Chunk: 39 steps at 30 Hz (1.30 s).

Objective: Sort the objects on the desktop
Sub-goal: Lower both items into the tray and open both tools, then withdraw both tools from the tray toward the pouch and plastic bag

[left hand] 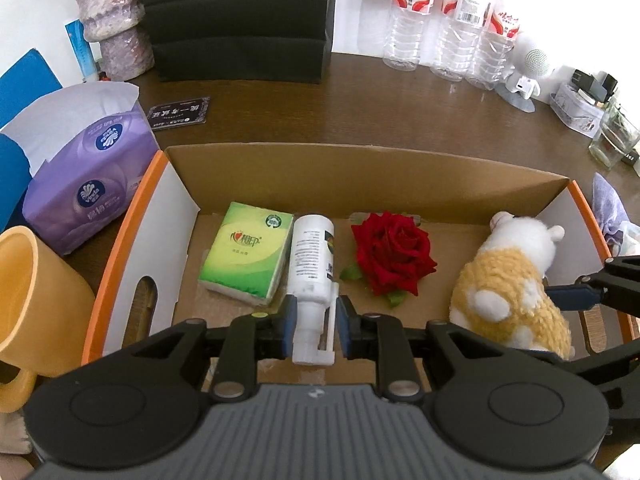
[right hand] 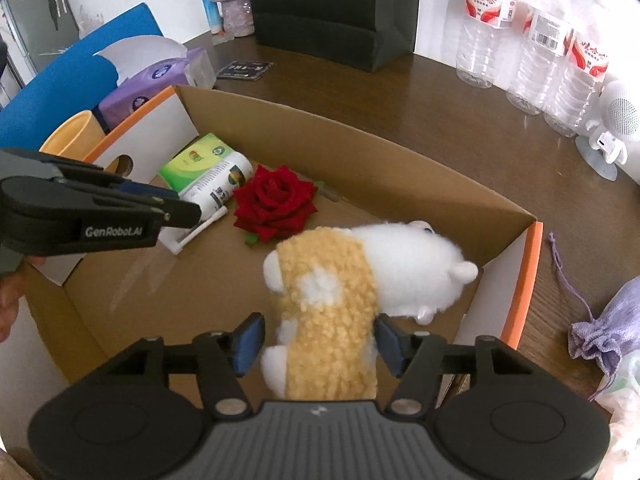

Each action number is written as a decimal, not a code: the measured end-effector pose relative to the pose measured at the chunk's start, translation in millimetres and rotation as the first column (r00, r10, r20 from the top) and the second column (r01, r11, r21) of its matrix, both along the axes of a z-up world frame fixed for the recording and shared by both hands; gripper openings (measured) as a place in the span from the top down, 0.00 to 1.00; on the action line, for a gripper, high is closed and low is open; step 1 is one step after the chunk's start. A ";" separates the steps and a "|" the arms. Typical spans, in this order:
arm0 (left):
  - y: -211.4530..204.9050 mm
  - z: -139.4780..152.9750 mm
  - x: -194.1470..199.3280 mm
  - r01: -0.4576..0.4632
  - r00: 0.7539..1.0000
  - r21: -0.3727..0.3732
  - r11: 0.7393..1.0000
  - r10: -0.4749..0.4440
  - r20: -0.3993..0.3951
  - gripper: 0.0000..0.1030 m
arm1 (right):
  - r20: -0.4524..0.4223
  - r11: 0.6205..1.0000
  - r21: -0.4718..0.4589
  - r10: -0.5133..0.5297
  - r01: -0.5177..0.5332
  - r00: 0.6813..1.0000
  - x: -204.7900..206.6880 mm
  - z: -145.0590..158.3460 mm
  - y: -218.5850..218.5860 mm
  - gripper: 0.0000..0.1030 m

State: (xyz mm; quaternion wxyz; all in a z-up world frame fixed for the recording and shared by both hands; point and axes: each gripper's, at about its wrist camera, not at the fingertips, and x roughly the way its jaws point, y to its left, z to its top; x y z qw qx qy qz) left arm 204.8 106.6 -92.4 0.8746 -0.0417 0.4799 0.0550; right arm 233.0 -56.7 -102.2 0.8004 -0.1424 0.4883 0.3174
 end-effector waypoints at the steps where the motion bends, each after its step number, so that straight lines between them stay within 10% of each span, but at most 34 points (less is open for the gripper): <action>1: 0.0 0.8 -0.6 -0.001 1.000 0.000 1.000 0.001 0.004 0.77 | 0.006 1.000 0.000 0.001 -0.001 1.000 -0.7 1.0 0.3 0.38; 15: 1.5 30.6 -19.1 -0.045 0.989 0.022 0.999 0.041 0.140 0.00 | 0.064 1.000 0.028 -0.014 0.012 0.998 -9.9 19.7 -5.3 0.10; 39: 6.5 77.6 -84.2 -0.092 0.964 -0.010 0.996 0.091 0.248 0.00 | 0.118 0.990 0.137 -0.049 0.033 0.992 -64.4 77.6 -40.9 0.00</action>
